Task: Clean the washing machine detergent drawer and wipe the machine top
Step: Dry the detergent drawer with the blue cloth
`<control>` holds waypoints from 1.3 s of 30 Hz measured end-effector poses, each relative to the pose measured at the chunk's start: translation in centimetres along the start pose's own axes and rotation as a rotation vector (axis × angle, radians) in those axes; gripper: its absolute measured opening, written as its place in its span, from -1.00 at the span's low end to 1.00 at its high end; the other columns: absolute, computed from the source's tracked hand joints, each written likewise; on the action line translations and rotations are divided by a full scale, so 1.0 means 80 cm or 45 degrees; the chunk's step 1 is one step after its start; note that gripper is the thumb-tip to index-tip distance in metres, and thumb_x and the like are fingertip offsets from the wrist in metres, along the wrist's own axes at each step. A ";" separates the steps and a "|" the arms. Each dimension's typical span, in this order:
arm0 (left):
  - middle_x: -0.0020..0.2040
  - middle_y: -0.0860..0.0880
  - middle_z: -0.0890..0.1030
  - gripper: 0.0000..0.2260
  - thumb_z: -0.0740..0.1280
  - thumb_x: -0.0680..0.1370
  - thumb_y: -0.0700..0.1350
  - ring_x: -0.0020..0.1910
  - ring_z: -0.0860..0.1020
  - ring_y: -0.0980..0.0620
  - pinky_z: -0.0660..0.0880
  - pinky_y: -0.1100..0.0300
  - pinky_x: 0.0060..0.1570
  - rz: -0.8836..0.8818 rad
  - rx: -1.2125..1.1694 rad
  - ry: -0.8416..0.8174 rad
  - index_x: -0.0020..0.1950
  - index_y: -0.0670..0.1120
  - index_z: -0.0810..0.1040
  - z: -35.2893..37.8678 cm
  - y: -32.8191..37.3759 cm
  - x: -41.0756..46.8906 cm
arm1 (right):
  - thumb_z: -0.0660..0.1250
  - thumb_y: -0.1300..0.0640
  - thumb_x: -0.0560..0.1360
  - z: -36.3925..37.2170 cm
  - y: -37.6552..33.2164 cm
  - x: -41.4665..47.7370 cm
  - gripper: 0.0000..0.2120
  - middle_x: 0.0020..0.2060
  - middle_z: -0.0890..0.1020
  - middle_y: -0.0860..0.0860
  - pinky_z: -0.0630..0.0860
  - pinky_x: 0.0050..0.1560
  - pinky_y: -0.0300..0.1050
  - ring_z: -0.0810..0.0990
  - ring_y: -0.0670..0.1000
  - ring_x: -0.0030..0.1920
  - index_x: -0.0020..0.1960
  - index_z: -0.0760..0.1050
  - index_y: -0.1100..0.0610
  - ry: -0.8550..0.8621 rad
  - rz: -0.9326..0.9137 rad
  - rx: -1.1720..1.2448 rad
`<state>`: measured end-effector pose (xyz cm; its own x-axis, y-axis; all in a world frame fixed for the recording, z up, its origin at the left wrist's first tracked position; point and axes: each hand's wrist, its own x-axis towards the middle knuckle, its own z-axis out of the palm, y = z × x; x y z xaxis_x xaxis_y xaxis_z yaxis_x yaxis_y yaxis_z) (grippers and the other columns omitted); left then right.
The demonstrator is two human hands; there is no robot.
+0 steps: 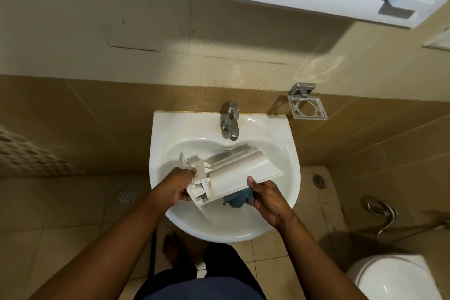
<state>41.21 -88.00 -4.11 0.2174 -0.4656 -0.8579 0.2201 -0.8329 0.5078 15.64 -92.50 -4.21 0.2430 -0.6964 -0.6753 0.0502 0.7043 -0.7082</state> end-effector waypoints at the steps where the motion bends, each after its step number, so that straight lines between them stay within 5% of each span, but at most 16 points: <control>1: 0.00 -0.21 0.65 -0.72 0.25 0.72 -0.03 -0.21 0.62 -0.12 0.57 0.12 -0.45 0.024 0.020 0.041 0.25 -0.22 0.56 0.004 -0.002 0.000 | 0.46 0.04 0.56 -0.001 -0.004 0.000 -0.58 0.10 0.72 0.17 0.65 -0.03 0.00 0.72 0.12 0.00 0.31 0.57 0.28 0.044 0.027 -0.106; 3: 0.00 -0.18 0.62 -0.69 0.21 0.72 0.02 -0.18 0.62 -0.11 0.55 0.13 -0.48 0.077 0.080 0.135 0.23 -0.20 0.54 0.012 -0.003 0.003 | 0.53 -0.05 0.50 -0.004 -0.012 0.001 -0.55 0.03 0.74 0.20 0.68 -0.05 0.03 0.72 0.18 -0.02 0.17 0.63 0.29 0.151 0.087 -0.345; 6: 0.06 -0.18 0.63 -0.60 0.14 0.72 0.12 -0.03 0.64 -0.20 0.67 -0.03 -0.16 0.165 0.258 0.289 0.21 -0.19 0.54 0.015 -0.001 0.007 | 0.56 -0.02 0.48 -0.009 -0.027 -0.004 -0.70 -0.08 0.74 0.14 0.67 -0.12 -0.06 0.72 0.13 -0.05 0.03 0.66 0.19 0.352 0.053 -0.672; 10: 0.18 -0.21 0.64 -0.61 0.11 0.73 0.08 0.08 0.64 -0.23 0.62 0.05 -0.23 0.230 0.355 0.368 0.27 -0.19 0.55 0.017 0.000 0.009 | 0.46 -0.01 0.54 -0.008 -0.050 -0.011 -0.80 -0.24 0.66 -0.03 0.47 -0.23 -0.20 0.67 0.05 -0.11 -0.10 0.63 0.14 0.710 -0.323 -1.076; 12: 0.21 -0.21 0.63 -0.61 0.11 0.74 0.06 0.11 0.63 -0.24 0.64 -0.01 -0.07 0.270 0.447 0.406 0.29 -0.20 0.54 0.020 0.002 0.012 | 0.44 0.00 0.57 -0.002 -0.060 -0.009 -0.82 -0.25 0.61 -0.09 0.41 -0.24 -0.29 0.62 -0.02 -0.18 -0.10 0.58 0.10 0.833 -0.627 -1.206; 15: 0.24 -0.22 0.62 -0.60 0.10 0.74 0.05 0.17 0.60 -0.24 0.53 0.00 0.15 0.311 0.598 0.469 0.30 -0.22 0.52 0.026 0.000 0.014 | 0.40 0.09 0.57 0.008 -0.057 0.013 -0.88 -0.06 0.65 0.00 0.54 -0.08 -0.15 0.60 0.03 -0.09 0.08 0.61 0.09 0.764 -0.990 -1.488; 20: 0.18 -0.24 0.64 -0.65 0.12 0.73 0.02 0.16 0.61 -0.24 0.48 0.02 0.08 0.417 0.800 0.540 0.25 -0.24 0.49 0.042 -0.010 0.008 | 0.32 0.21 0.42 0.059 0.017 0.048 -0.75 0.08 0.63 0.14 0.51 0.01 0.10 0.60 0.27 0.01 0.08 0.61 0.11 0.415 -0.838 -2.278; 27: 0.20 -0.26 0.63 -0.66 0.12 0.73 0.00 0.18 0.61 -0.26 0.50 0.00 0.11 0.459 0.863 0.561 0.25 -0.25 0.46 0.048 -0.014 0.009 | 0.24 0.12 0.63 0.057 0.027 0.037 -0.80 0.14 0.65 -0.04 0.46 0.15 -0.03 0.58 0.05 0.14 0.18 0.59 0.02 -0.110 -1.170 -1.761; 30: 0.18 -0.25 0.64 -0.68 0.11 0.73 -0.01 0.16 0.62 -0.25 0.49 0.01 0.09 0.462 0.879 0.534 0.26 -0.23 0.45 0.046 -0.011 0.009 | 0.22 0.00 0.64 0.004 0.004 0.039 -0.78 0.12 0.68 -0.10 0.50 0.05 -0.01 0.61 0.07 0.07 0.20 0.59 -0.08 0.081 -1.127 -1.934; 34: 0.21 -0.23 0.63 -0.68 0.07 0.73 -0.01 0.18 0.60 -0.25 0.48 0.00 0.13 0.421 0.908 0.487 0.30 -0.20 0.45 0.043 -0.003 0.013 | 0.28 0.12 0.54 -0.009 0.009 0.041 -0.80 -0.01 0.65 0.09 0.50 -0.13 0.01 0.59 0.23 -0.13 0.13 0.60 0.07 0.498 -0.844 -2.067; 39: 0.25 -0.23 0.62 -0.67 0.04 0.73 -0.04 0.22 0.59 -0.25 0.43 0.02 0.09 0.360 0.938 0.448 0.38 -0.20 0.39 0.046 0.006 0.010 | 0.32 0.18 0.45 0.088 0.047 0.027 -0.77 0.05 0.65 0.15 0.55 -0.14 0.04 0.57 0.26 -0.06 0.08 0.63 0.13 0.407 -0.981 -2.007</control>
<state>37.99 -89.84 -4.86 0.4799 -0.6662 -0.5708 -0.5330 -0.7382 0.4135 23.14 -90.39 -6.89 0.4261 -0.9047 -0.0026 -0.8805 -0.4141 -0.2309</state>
